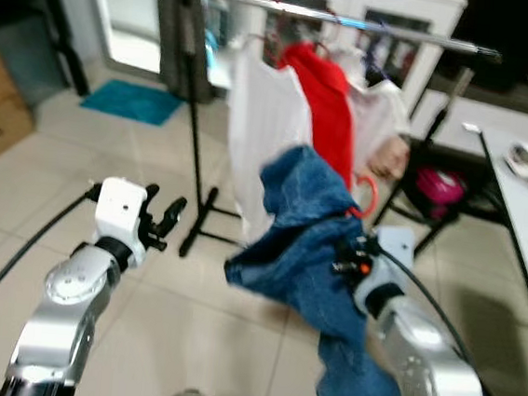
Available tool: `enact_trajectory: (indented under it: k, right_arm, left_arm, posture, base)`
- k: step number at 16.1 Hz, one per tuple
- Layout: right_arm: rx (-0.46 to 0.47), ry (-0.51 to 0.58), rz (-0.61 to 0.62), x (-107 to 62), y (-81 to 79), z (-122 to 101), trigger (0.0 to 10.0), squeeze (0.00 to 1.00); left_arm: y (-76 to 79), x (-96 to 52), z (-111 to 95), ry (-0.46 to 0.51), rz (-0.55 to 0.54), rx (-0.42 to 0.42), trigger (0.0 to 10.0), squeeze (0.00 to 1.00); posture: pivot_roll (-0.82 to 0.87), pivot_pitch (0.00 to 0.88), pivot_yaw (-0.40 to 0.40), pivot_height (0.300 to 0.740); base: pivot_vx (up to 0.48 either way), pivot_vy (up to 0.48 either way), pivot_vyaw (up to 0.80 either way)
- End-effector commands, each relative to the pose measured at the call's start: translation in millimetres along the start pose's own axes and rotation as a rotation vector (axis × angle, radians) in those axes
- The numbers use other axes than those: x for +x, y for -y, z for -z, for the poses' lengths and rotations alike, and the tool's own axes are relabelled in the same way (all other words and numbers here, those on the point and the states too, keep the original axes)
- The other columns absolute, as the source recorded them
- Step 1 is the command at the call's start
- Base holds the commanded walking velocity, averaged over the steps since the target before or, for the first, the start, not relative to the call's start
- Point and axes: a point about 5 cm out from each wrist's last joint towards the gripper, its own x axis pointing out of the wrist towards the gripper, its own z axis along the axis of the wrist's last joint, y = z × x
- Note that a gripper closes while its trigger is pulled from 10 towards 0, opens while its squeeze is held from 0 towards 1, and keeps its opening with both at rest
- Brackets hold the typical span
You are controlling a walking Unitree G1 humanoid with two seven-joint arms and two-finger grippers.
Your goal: Hang hanger
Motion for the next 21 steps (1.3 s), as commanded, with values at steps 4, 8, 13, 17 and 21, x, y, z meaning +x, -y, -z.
enact_trajectory:
  k: [4, 8, 13, 17, 21]
  right_arm:
    - [-0.164, 0.122, -0.047, -3.0, -12.3, -17, 10.0, 0.0]
    - [-0.082, 0.117, -0.139, -3.6, -16.4, -21, 10.0, 0.0]
    - [-0.073, 0.157, -0.168, -1.5, -23.7, -31, 10.0, 0.0]
    - [-0.058, 0.145, -0.232, 3.2, -30.5, -34, 10.0, 0.0]
    - [-0.041, 0.125, -0.211, 12.1, -33.6, -39, 10.0, 0.0]
  left_arm:
    - [2.5, 0.0, -4, -0.006, 0.014, 0.01, 10.0, 0.0]
    - [5.1, -1.3, -6, -0.008, 0.03, 0.028, 10.0, 0.0]
    - [3.1, -3.9, -15, -0.001, 0.035, 0.051, 10.0, 0.0]
    - [4.9, -7.4, -15, -0.002, 0.035, 0.059, 10.0, 0.0]
    - [-1.3, -8.2, -14, -0.01, 0.015, 0.069, 10.0, 0.0]
  posture:
    - [-0.06, 0.0, 0.007, 0.74]
    - [-0.05, 0.0, -0.002, 0.74]
    - [-0.03, 0.0, -0.001, 0.74]
    - [0.0, 0.0, -0.019, 0.74]
    - [0.01, 0.0, -0.023, 0.74]
  base:
    - [0.313, 0.0, 0.0]
    - [0.323, 0.0, 0.2]
    - [0.322, 0.0, 0.48]
    - [0.322, 0.0, 0.0]
    - [0.322, 0.0, 0.0]
